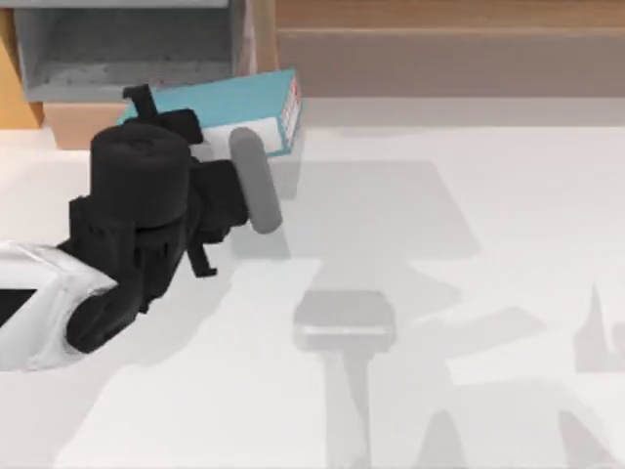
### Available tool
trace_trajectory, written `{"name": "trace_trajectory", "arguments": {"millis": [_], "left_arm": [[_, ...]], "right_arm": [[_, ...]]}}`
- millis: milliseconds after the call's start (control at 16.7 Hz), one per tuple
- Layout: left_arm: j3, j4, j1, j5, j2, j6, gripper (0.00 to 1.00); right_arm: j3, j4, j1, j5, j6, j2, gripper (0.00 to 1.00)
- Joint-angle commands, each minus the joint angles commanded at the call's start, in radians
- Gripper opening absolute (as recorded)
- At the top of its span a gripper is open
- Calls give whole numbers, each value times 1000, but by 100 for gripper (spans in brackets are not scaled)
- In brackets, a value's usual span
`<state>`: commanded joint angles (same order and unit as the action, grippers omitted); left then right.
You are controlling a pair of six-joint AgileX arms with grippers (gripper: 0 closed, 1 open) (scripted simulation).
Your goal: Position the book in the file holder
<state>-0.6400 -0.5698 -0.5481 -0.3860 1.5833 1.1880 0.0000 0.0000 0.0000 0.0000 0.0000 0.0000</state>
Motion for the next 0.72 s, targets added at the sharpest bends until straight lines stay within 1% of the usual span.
{"name": "trace_trajectory", "arguments": {"millis": [180,360,540,720], "left_arm": [[45,-60,123,48,2,133,0],[8,-128,224,106,43,237,0],[-54,-178,286,166,118,306,0],[-92,-200,313,205,182,340,0]], "right_arm": [[0,0,0,0,0,0,100],[0,0,0,0,0,0,100],[0,0,0,0,0,0,100],[0,0,0,0,0,0,100]]}}
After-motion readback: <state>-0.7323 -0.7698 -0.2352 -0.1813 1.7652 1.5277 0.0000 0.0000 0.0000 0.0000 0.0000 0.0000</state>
